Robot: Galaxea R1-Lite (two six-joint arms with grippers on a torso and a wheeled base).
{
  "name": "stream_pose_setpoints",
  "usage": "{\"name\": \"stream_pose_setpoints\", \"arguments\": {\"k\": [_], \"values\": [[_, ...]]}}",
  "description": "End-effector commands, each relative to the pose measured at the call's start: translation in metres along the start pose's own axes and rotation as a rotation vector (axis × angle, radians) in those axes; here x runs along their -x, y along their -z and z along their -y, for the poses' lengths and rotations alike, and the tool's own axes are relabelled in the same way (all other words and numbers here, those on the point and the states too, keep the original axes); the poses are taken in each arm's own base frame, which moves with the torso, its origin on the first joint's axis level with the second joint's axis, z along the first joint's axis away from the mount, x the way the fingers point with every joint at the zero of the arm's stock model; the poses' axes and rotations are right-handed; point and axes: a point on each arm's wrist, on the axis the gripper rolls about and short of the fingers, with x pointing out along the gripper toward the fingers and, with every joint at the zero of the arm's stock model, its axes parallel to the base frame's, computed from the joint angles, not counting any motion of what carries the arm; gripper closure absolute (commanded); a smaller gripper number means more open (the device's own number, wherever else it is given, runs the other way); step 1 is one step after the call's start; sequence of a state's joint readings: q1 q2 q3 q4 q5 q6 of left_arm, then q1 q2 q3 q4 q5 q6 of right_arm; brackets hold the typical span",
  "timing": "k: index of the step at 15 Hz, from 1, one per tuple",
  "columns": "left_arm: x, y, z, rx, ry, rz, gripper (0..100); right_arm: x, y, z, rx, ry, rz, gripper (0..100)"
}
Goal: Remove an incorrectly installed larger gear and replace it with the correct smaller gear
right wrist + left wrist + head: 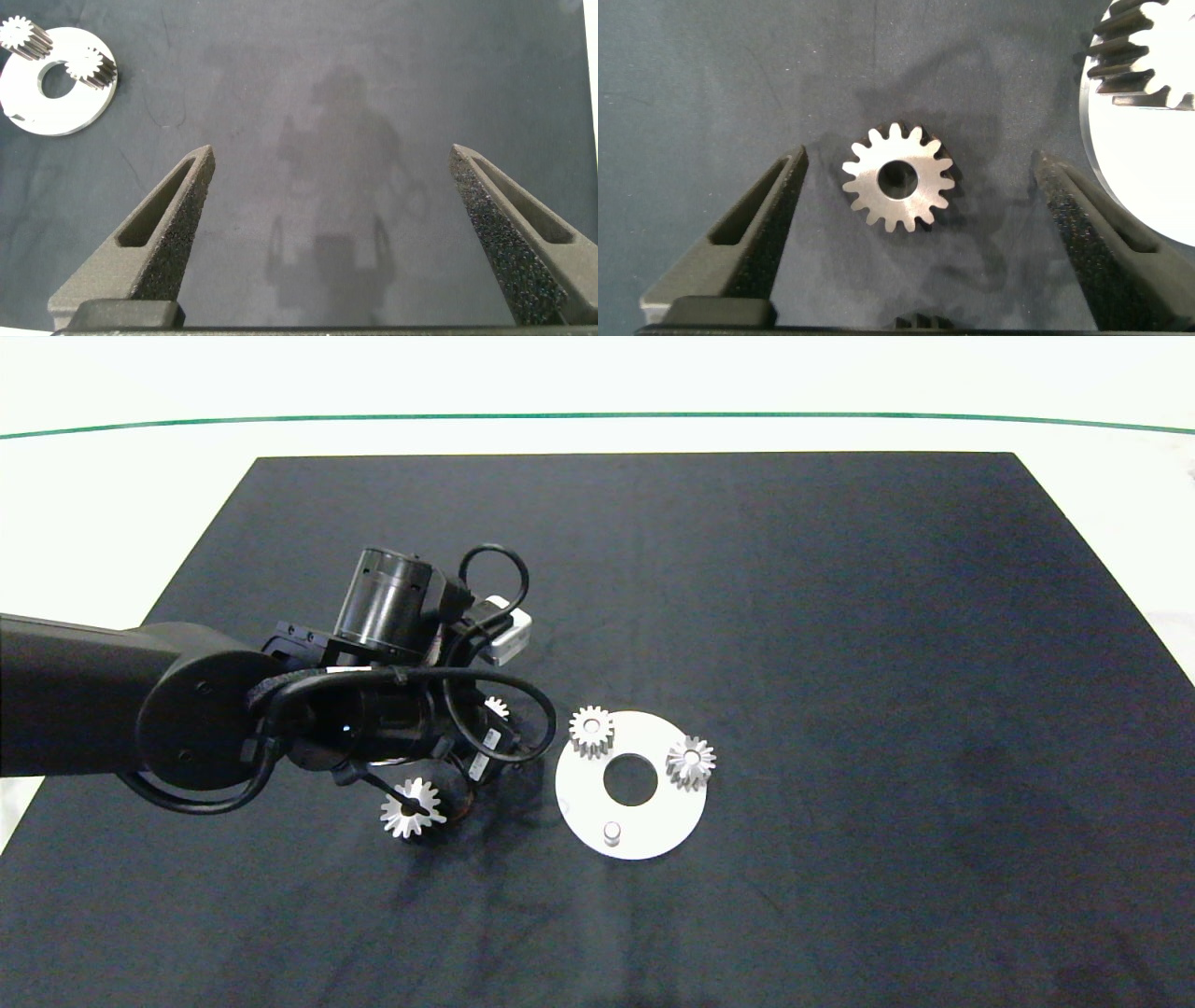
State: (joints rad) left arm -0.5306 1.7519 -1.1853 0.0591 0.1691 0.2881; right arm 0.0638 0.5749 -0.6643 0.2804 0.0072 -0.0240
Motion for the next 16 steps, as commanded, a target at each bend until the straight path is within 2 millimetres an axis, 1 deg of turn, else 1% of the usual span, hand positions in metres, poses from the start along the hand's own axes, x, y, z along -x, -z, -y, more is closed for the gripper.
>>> {"name": "stream_pose_setpoints", "arguments": {"k": [1,12,16], "values": [[-0.0027,0.001,0.0003,-0.001,0.0,-0.008,10,-0.0001,0.0002,0.0,0.001,-0.001,-0.002,0],[-0.0032,0.0012,0.0004,-0.003,0.0,-0.01,32,0.0006,0.0003,0.0,0.001,-0.001,0.001,0],[-0.0063,0.0018,0.0011,-0.002,0.002,-0.015,40,0.0013,0.0004,0.0,0.001,-0.001,0.004,0]]}}
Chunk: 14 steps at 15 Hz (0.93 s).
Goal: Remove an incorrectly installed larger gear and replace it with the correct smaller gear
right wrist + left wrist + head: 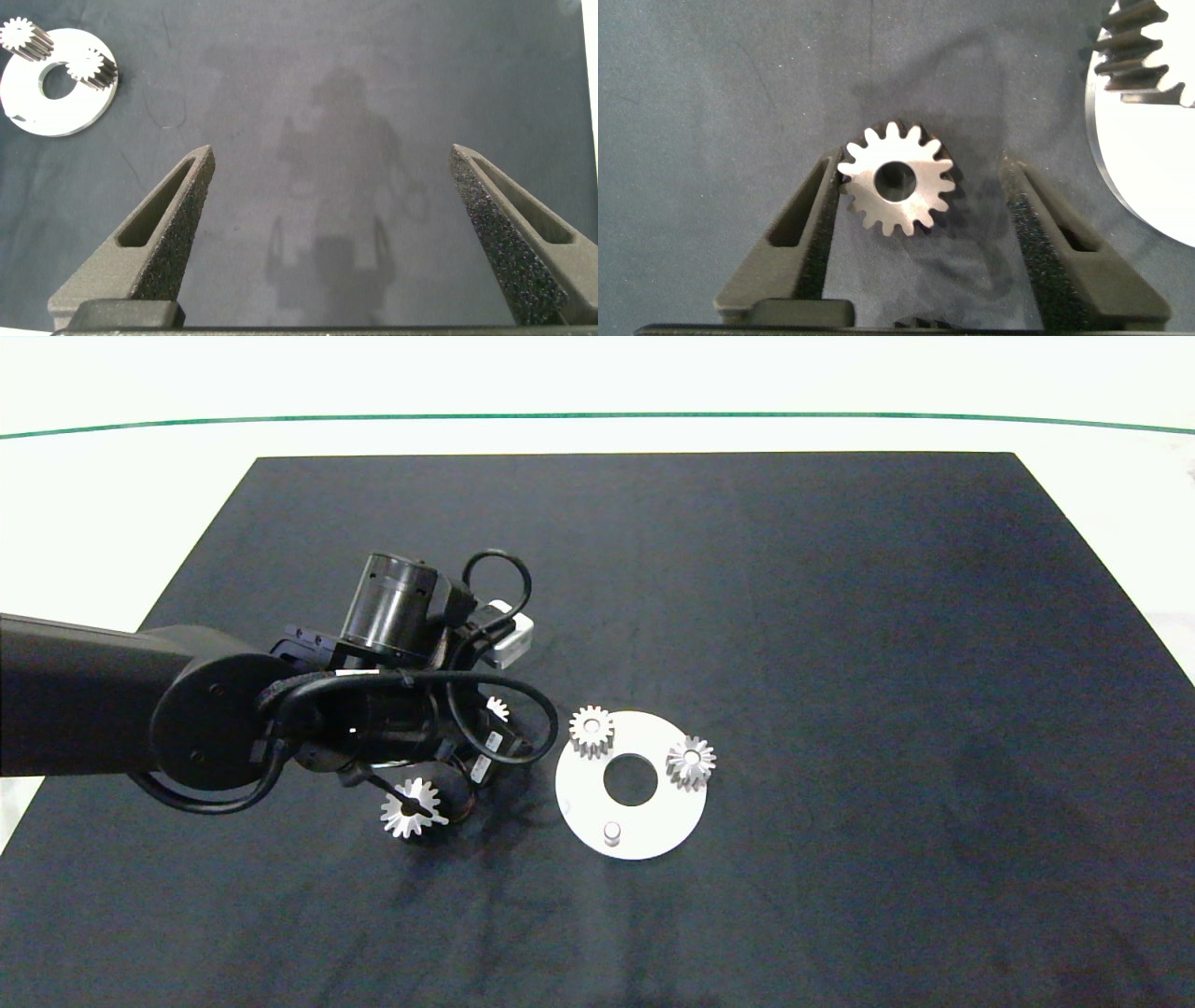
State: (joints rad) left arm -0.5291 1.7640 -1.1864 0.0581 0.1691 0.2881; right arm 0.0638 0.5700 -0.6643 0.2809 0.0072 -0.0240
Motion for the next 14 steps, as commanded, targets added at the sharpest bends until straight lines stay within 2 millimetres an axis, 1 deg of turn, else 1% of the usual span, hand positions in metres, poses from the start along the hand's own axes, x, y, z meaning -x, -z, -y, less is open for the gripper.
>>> {"name": "stream_pose_setpoints", "arguments": {"k": [1,2,4,7,14], "values": [[-0.0022,0.0005,0.0,0.0,-0.001,-0.005,41,0.0002,0.0002,0.0,0.001,-0.001,-0.001,0],[-0.0028,0.0009,-0.0003,0.001,-0.002,-0.006,44,0.0002,0.0002,0.0,0.001,-0.001,-0.001,0],[-0.0036,0.0021,-0.0062,0.01,-0.016,-0.01,47,0.0002,0.0002,0.0,0.0,0.0,-0.001,0],[-0.0047,0.0038,-0.0082,0.013,-0.021,-0.016,53,0.0002,0.0002,0.0,0.001,-0.001,-0.001,0],[-0.0063,0.0044,-0.0072,0.009,-0.018,-0.022,68,0.0,0.0006,0.0,0.001,-0.001,-0.002,0]]}}
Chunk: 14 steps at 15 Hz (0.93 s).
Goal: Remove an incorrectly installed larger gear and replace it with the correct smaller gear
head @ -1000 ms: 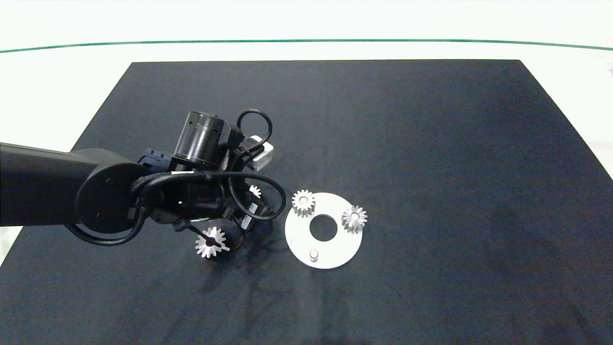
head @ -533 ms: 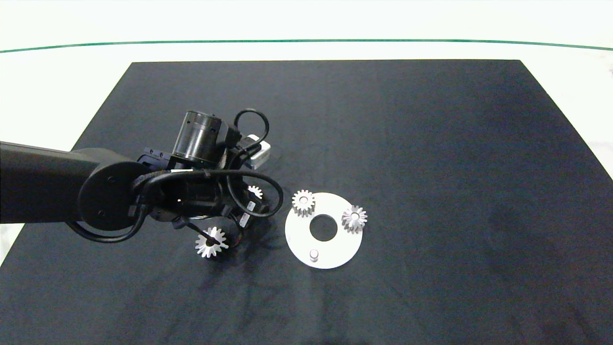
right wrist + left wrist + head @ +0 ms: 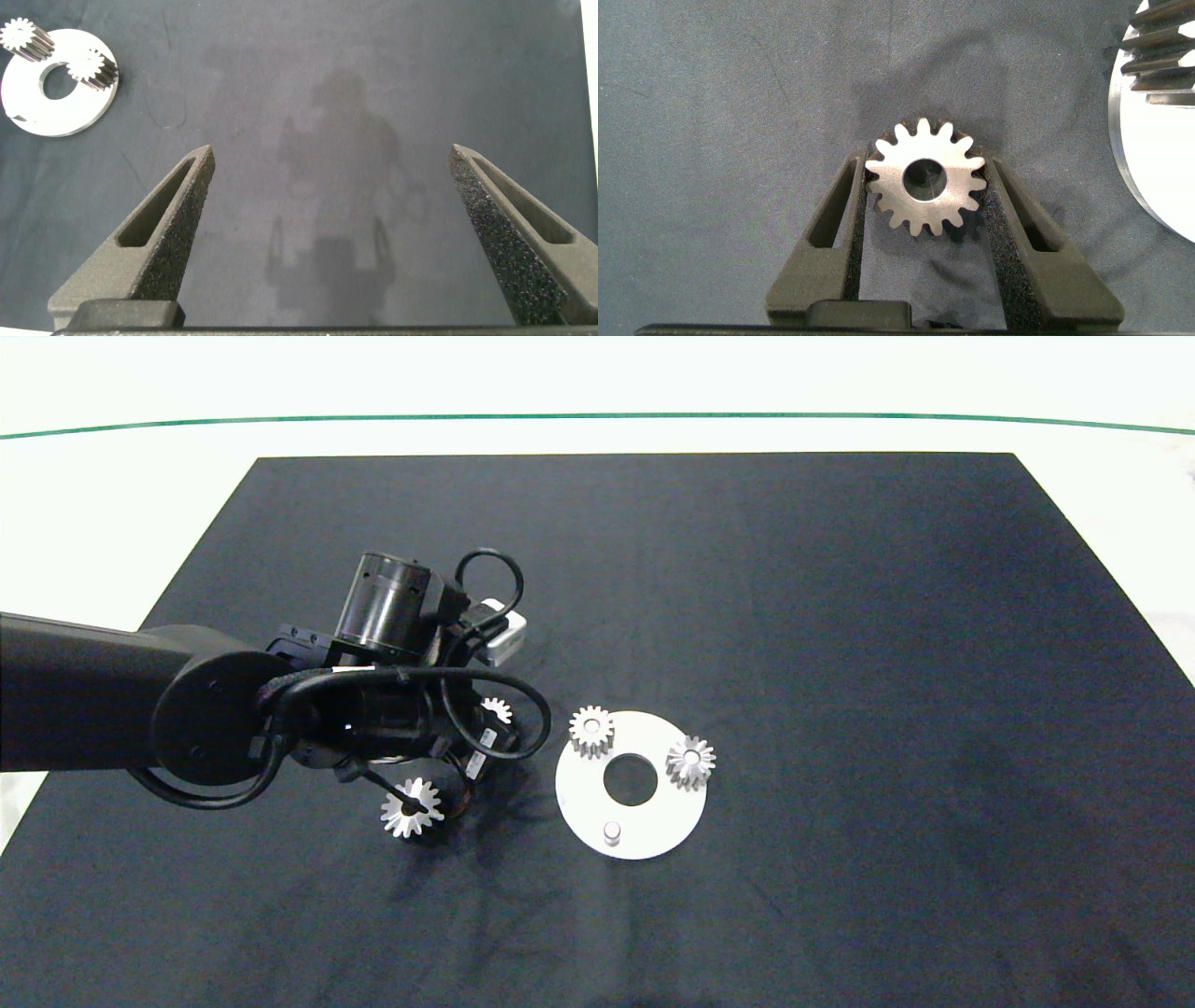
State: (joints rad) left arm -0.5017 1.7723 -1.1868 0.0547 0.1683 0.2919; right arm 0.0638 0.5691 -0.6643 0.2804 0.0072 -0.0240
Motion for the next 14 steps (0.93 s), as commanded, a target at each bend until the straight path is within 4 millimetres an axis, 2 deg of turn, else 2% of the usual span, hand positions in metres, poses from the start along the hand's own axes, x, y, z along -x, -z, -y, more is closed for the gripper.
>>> {"name": "stream_pose_setpoints", "arguments": {"k": [1,6,10,14], "values": [[-0.002,0.001,0.0,-0.002,-0.001,-0.009,70,0.0,0.001,0.0,0.001,-0.001,-0.003,0],[-0.001,0.001,0.001,0.001,0.002,-0.008,80,0.0,0.001,0.0,0.001,-0.001,-0.003,0],[0.004,-0.001,0.0,0.003,0.0,0.004,81,0.0,0.001,0.0,0.001,-0.001,-0.005,0],[0.024,-0.004,-0.002,0.005,-0.003,0.045,81,-0.001,0.007,0.0,0.0,-0.003,-0.017,0]]}}
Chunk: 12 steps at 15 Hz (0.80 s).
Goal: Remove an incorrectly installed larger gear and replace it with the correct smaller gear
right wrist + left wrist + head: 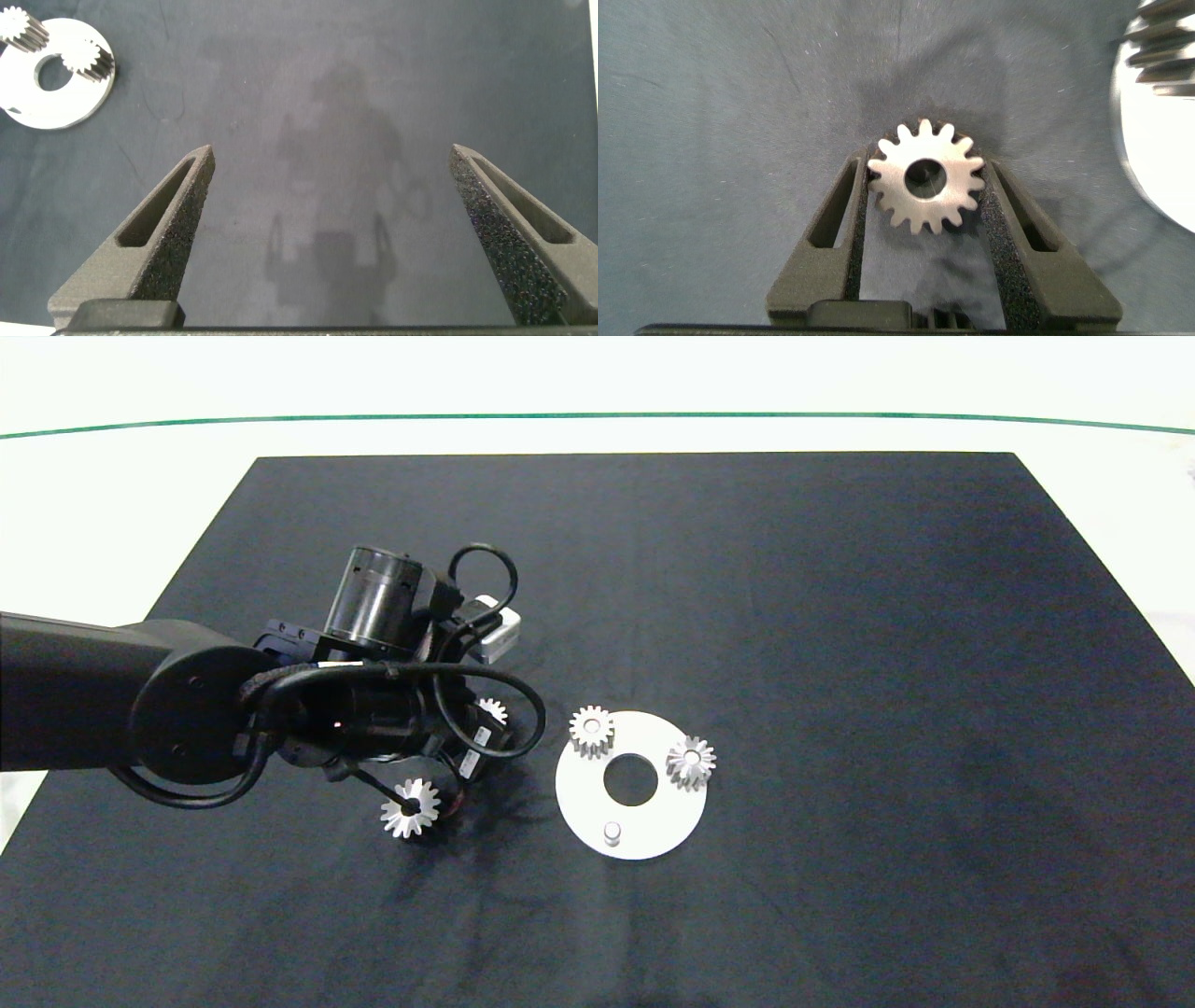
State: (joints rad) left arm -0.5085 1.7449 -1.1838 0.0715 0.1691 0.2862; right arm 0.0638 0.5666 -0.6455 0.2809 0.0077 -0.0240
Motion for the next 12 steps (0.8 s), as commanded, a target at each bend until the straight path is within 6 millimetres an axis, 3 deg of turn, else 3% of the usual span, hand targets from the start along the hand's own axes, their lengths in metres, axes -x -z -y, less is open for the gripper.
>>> {"name": "stream_pose_setpoints", "arguments": {"k": [1,5,12], "values": [[0.019,-0.004,-0.001,0.0,-0.002,0.039,81,0.001,0.002,0.0,0.001,-0.004,0.001,0],[0.04,-0.005,-0.002,-0.005,0.004,0.051,81,0.002,0.002,0.0,0.001,-0.001,0.003,0],[0.039,-0.001,0.0,-0.01,0.009,0.035,81,0.003,0.003,0.0,0.001,0.0,0.01,0]]}}
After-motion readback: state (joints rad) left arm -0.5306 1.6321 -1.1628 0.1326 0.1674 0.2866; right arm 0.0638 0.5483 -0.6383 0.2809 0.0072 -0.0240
